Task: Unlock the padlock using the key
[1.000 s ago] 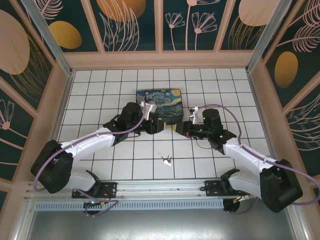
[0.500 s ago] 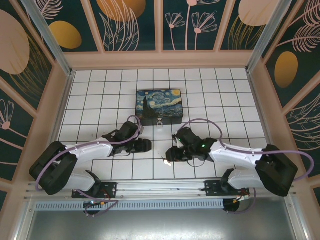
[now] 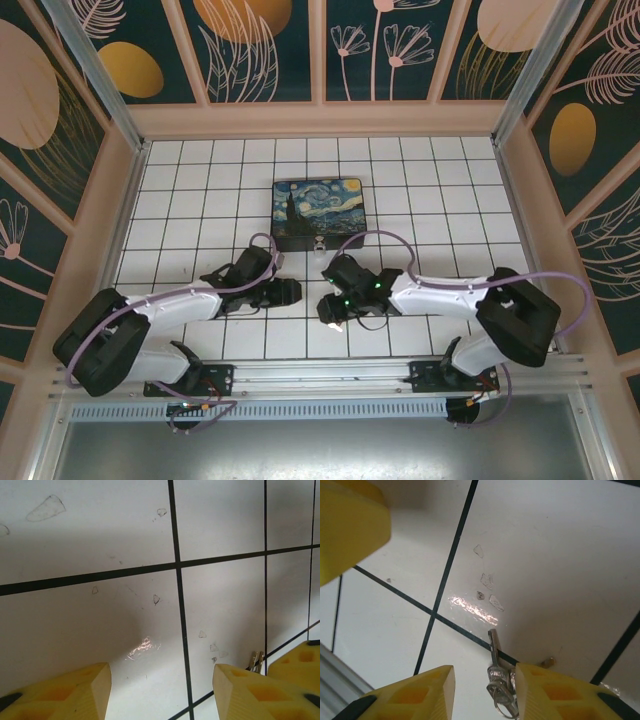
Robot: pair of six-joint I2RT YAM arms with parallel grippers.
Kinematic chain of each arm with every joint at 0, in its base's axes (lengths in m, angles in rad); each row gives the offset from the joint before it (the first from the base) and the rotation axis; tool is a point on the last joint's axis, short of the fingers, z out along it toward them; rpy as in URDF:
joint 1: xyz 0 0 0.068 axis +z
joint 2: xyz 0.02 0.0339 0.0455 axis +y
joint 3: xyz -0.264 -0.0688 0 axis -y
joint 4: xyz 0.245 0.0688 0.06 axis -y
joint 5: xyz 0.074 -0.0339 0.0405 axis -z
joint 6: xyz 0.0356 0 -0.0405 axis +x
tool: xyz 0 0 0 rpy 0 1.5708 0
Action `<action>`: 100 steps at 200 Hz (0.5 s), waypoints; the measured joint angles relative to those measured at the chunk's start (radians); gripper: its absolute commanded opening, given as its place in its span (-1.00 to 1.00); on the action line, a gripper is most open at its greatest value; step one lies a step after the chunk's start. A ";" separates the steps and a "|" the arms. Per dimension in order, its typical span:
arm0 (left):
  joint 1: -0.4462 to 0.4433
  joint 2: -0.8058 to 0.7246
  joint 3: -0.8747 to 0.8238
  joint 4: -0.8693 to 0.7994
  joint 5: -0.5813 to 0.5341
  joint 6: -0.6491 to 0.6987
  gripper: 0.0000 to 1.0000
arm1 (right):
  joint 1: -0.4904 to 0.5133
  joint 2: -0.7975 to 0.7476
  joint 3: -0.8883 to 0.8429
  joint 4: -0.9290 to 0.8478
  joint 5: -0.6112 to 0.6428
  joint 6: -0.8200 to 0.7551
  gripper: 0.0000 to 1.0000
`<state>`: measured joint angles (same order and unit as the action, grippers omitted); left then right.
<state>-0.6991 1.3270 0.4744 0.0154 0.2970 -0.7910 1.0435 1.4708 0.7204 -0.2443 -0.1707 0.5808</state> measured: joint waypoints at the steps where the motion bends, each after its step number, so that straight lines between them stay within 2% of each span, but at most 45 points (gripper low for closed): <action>1: 0.000 0.000 0.000 0.000 0.000 0.000 0.13 | 0.001 0.003 0.002 0.000 0.001 0.000 -0.25; 100: 0.015 -0.036 -0.005 -0.001 -0.022 0.001 0.14 | 0.099 0.143 0.159 -0.165 0.142 -0.056 -0.35</action>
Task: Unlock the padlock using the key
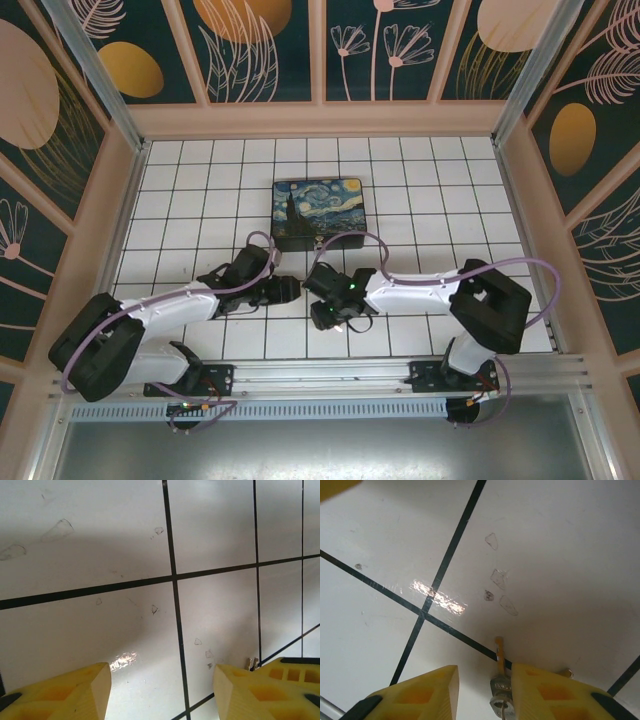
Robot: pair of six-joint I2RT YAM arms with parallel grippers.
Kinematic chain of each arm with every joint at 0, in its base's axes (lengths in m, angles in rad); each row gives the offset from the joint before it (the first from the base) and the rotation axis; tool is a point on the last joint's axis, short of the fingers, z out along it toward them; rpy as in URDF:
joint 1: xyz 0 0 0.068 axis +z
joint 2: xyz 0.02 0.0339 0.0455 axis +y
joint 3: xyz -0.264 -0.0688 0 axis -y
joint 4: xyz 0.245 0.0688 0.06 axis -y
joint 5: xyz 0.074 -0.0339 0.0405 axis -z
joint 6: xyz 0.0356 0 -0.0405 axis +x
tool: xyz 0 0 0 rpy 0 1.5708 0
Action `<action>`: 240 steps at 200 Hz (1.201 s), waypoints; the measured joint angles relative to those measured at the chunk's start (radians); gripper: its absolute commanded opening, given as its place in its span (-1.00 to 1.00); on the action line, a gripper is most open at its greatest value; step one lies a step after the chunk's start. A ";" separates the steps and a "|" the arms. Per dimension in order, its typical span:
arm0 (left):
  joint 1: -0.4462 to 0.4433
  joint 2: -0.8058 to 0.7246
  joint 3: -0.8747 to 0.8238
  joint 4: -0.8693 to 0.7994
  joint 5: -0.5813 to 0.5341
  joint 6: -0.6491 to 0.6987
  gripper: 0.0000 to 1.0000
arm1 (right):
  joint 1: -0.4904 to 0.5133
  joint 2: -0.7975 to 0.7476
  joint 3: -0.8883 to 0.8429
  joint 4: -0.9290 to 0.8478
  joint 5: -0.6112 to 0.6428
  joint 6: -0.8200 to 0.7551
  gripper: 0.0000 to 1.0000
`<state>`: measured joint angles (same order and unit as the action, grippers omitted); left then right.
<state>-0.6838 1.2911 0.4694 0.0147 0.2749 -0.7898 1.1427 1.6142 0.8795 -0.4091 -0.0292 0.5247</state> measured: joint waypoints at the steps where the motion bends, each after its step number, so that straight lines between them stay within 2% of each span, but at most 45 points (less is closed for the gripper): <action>1: 0.000 -0.001 0.000 0.000 0.000 0.000 0.13 | 0.000 0.001 0.002 0.000 0.003 0.000 -0.35; 75: 0.037 -0.059 -0.016 -0.018 0.000 0.000 0.13 | 0.003 0.047 0.027 -0.044 0.056 -0.034 -0.46; 125: 0.040 -0.061 -0.014 -0.026 0.000 0.000 0.13 | 0.003 0.047 0.019 -0.040 0.066 -0.059 -0.74; 158: 0.043 -0.098 0.001 -0.051 0.006 -0.002 0.12 | -0.006 0.023 -0.007 -0.011 0.061 -0.069 -0.83; 203: 0.043 -0.082 -0.048 0.100 0.138 -0.079 0.08 | -0.127 -0.135 -0.124 0.063 -0.025 -0.100 -0.90; 240: 0.028 -0.035 -0.071 0.192 0.197 -0.138 0.07 | -0.224 -0.276 -0.176 0.138 -0.128 -0.108 -0.89</action>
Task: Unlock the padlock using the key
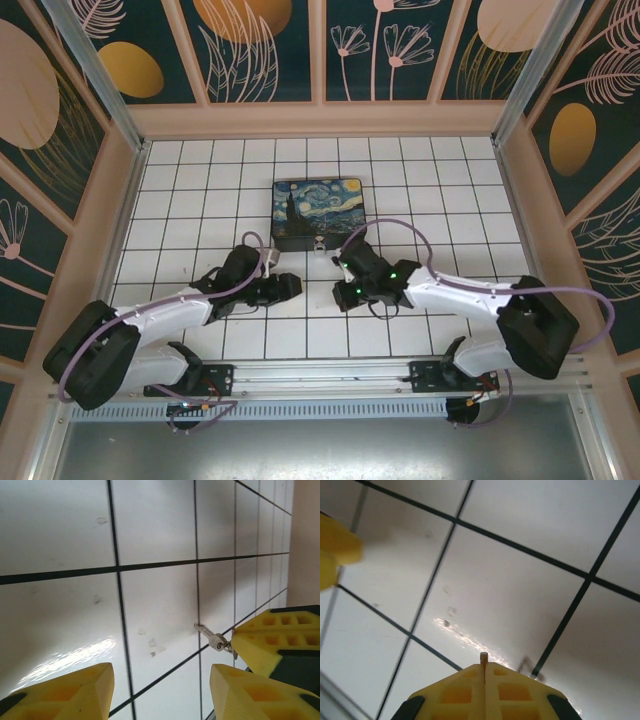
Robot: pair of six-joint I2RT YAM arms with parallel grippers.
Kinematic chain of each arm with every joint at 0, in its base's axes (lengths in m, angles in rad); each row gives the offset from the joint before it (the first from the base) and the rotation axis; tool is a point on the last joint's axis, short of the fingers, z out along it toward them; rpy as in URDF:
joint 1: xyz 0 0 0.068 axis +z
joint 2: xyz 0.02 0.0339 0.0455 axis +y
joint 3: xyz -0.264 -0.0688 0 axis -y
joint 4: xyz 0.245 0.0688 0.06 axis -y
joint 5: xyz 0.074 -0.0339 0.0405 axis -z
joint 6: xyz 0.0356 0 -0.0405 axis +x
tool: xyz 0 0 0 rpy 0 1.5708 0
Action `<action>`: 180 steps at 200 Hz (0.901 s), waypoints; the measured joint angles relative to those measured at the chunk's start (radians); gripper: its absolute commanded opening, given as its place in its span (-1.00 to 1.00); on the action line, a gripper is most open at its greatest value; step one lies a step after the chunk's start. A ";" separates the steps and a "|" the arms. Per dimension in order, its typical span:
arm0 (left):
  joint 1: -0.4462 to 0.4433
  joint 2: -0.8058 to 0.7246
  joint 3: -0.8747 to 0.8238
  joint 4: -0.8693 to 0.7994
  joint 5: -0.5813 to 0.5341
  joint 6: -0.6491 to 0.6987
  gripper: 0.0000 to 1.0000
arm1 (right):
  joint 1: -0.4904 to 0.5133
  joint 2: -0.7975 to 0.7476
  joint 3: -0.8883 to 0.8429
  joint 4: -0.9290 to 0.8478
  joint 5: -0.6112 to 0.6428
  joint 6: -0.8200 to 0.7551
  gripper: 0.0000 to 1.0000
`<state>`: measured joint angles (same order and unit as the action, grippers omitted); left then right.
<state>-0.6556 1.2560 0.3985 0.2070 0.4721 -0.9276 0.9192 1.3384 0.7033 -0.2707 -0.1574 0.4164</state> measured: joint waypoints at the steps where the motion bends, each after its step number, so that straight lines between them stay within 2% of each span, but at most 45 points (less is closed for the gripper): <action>1: -0.001 0.001 0.000 0.002 0.000 0.000 0.07 | -0.002 -0.002 -0.001 0.001 -0.002 0.000 -0.89; 17: -0.025 0.031 0.000 0.079 0.029 -0.034 0.04 | -0.031 -0.043 -0.023 0.028 -0.054 0.000 -0.90; 51: -0.042 0.119 0.001 0.299 0.104 -0.143 -0.14 | -0.107 -0.116 -0.086 0.105 -0.179 0.000 -0.90; 67: -0.042 0.146 0.008 0.363 0.125 -0.175 -0.22 | -0.142 -0.147 -0.116 0.142 -0.240 0.002 -0.90; 97: -0.044 0.188 0.025 0.461 0.155 -0.217 -0.26 | -0.160 -0.155 -0.125 0.186 -0.304 0.013 -0.90; 134: -0.072 0.188 0.036 0.456 0.156 -0.173 -0.31 | -0.178 -0.091 -0.079 0.195 -0.303 0.074 -0.90; 180: -0.093 0.188 0.069 0.431 0.141 -0.124 -0.47 | -0.174 -0.014 0.017 0.147 -0.236 0.142 -0.90</action>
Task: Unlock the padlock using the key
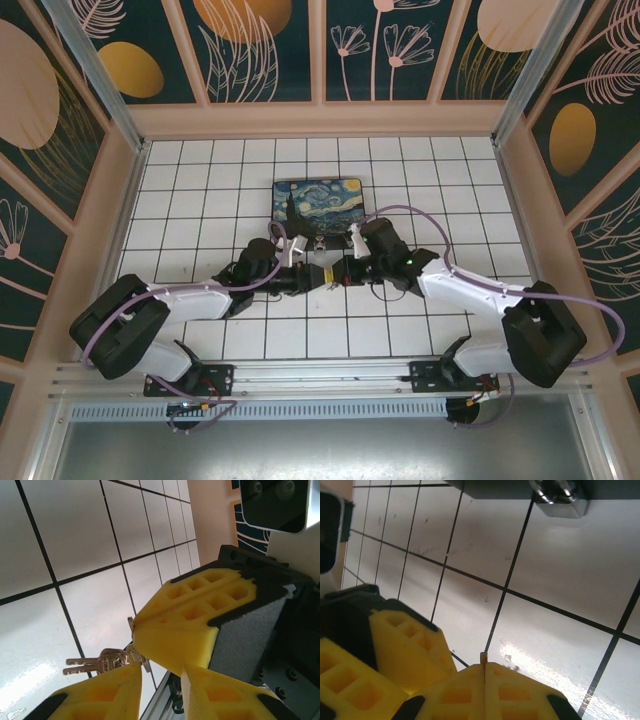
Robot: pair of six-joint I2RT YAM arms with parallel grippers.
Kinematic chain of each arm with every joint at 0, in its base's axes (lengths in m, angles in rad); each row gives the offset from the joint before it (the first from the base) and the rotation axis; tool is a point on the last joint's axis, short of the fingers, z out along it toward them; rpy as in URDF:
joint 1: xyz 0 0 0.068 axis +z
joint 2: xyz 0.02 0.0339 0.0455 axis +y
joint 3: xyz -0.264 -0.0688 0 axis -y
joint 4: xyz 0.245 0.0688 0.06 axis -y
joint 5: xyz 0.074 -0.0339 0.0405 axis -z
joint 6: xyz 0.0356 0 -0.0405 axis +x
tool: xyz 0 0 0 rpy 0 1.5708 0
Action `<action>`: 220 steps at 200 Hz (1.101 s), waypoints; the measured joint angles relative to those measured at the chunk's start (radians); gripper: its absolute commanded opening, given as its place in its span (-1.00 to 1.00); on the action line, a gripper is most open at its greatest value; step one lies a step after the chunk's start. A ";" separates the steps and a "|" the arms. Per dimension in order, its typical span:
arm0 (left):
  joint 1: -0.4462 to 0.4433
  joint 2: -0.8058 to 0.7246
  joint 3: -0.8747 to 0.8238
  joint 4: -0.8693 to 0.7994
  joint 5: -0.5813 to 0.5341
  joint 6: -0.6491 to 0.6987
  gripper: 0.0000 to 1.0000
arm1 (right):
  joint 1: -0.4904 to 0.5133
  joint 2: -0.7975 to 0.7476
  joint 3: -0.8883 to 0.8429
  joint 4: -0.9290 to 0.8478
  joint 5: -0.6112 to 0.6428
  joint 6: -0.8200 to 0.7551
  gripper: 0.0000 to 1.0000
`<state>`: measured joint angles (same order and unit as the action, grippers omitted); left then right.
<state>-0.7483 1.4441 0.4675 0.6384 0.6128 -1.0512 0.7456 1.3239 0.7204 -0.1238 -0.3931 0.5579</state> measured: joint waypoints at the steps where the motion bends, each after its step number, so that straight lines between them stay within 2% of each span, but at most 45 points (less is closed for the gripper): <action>1: 0.000 0.000 0.000 0.000 0.000 0.000 -0.47 | 0.001 0.001 0.002 -0.002 0.002 0.002 -0.90; 30: 0.000 0.017 0.000 0.002 0.000 0.011 -0.52 | 0.010 0.027 0.033 -0.047 0.034 0.028 -0.90; 89: -0.008 0.032 -0.049 0.060 0.008 -0.001 -0.47 | 0.000 0.042 0.077 -0.054 0.053 0.064 -0.91; 136: -0.007 0.034 -0.048 0.077 0.006 -0.009 -0.37 | 0.002 0.071 0.109 -0.053 0.056 0.078 -0.91; 220: 0.013 0.033 -0.049 0.114 -0.035 -0.028 -0.41 | 0.004 0.071 0.109 -0.060 0.050 0.115 -0.94</action>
<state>-0.7349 1.4773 0.4187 0.7521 0.5781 -1.0790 0.7498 1.3952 0.8295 -0.1837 -0.3435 0.6727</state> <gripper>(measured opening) 0.296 0.062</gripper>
